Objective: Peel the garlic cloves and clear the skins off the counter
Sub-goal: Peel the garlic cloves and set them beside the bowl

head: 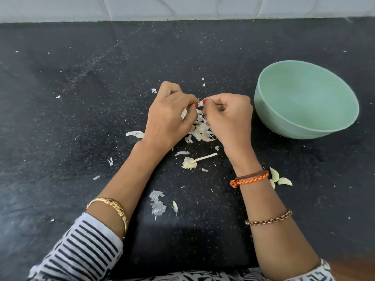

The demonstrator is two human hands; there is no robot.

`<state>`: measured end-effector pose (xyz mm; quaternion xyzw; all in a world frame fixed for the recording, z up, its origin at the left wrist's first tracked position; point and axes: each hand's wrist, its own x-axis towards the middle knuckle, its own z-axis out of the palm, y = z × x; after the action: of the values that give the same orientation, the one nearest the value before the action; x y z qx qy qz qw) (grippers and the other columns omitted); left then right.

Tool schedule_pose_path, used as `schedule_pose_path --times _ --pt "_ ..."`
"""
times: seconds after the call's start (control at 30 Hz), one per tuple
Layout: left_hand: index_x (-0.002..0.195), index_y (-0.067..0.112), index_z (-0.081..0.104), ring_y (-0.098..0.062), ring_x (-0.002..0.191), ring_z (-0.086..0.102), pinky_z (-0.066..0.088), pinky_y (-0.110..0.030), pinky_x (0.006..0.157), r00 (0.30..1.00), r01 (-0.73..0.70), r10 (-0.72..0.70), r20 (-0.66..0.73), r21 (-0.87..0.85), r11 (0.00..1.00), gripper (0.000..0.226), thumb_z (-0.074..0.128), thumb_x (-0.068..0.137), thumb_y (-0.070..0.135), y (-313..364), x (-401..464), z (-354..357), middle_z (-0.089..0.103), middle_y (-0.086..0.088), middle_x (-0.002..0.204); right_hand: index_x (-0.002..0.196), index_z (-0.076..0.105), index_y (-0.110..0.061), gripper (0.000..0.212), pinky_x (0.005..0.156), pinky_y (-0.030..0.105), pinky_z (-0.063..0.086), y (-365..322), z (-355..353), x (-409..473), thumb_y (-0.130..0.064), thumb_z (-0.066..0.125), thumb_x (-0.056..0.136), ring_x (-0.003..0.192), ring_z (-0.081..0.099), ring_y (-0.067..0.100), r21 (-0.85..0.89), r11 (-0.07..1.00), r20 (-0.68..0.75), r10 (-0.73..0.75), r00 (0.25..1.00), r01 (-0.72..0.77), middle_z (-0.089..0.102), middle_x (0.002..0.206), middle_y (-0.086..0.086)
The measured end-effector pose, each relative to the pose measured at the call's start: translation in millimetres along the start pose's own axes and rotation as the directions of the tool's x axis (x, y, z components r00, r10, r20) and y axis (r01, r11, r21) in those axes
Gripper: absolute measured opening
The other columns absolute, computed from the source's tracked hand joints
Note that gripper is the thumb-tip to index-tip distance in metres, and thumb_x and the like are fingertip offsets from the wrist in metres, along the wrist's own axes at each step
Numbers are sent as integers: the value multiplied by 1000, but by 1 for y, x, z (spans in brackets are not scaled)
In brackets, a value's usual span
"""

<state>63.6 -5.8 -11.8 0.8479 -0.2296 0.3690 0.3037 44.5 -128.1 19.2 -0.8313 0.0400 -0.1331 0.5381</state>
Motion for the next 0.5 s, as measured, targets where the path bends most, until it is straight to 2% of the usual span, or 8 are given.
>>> schedule_pose_path --times 0.1,0.2,0.3,0.4,0.5 --pt "74 -1 67 -18 81 39 38 -29 64 1000 -24 23 13 11 1000 15 55 81 4 -2 1 0 50 -4 57 69 70 -10 19 56 30 54 -1 1 -2 -5 59 84 49 58 9 19 1000 24 19 1000 -19 64 56 -1" --pt "73 0 67 -17 80 40 37 -27 63 999 18 -17 31 -35 999 17 54 81 7 0 1 -1 43 5 60 64 68 -14 23 58 31 54 -3 -2 -1 -5 60 84 49 57 10 17 999 30 40 999 -40 63 56 0" --pt "76 2 69 -11 77 41 40 -23 64 985 171 -170 18 -108 979 16 55 81 9 0 2 -6 48 5 63 62 66 -22 30 57 31 53 -6 -7 0 -3 60 84 53 58 18 69 996 129 54 990 -63 65 59 7" --pt "79 4 71 0 78 39 37 -8 67 930 361 -367 -8 -156 919 15 57 82 9 -2 5 -12 42 20 68 68 67 -24 29 53 22 50 -9 -12 0 -2 59 86 54 56 11 116 989 201 72 977 -96 65 60 2" --pt "72 5 67 0 80 40 35 -8 65 922 386 -383 50 -173 906 25 50 83 20 3 4 -11 46 19 66 71 67 -23 28 56 19 50 -7 -11 0 -2 58 87 55 58 6 143 982 166 96 982 -120 65 62 0"
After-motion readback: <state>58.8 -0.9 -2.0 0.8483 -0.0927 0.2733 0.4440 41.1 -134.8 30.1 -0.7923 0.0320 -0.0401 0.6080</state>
